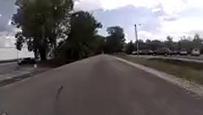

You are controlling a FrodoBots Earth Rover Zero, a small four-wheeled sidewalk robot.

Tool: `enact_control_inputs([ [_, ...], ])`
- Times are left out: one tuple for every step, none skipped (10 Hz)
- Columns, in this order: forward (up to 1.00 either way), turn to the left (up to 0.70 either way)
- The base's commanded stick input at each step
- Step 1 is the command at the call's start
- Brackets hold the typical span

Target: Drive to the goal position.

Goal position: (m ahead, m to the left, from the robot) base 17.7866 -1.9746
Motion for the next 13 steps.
enact_control_inputs([
  [0.70,0.00],
  [0.70,0.00],
  [0.70,0.00],
  [0.70,0.00],
  [0.70,0.00],
  [0.70,0.00],
  [0.70,0.00],
  [0.70,0.00],
  [0.70,-0.05],
  [0.70,-0.35],
  [0.70,-0.04],
  [0.70,0.00],
  [0.70,0.00],
])
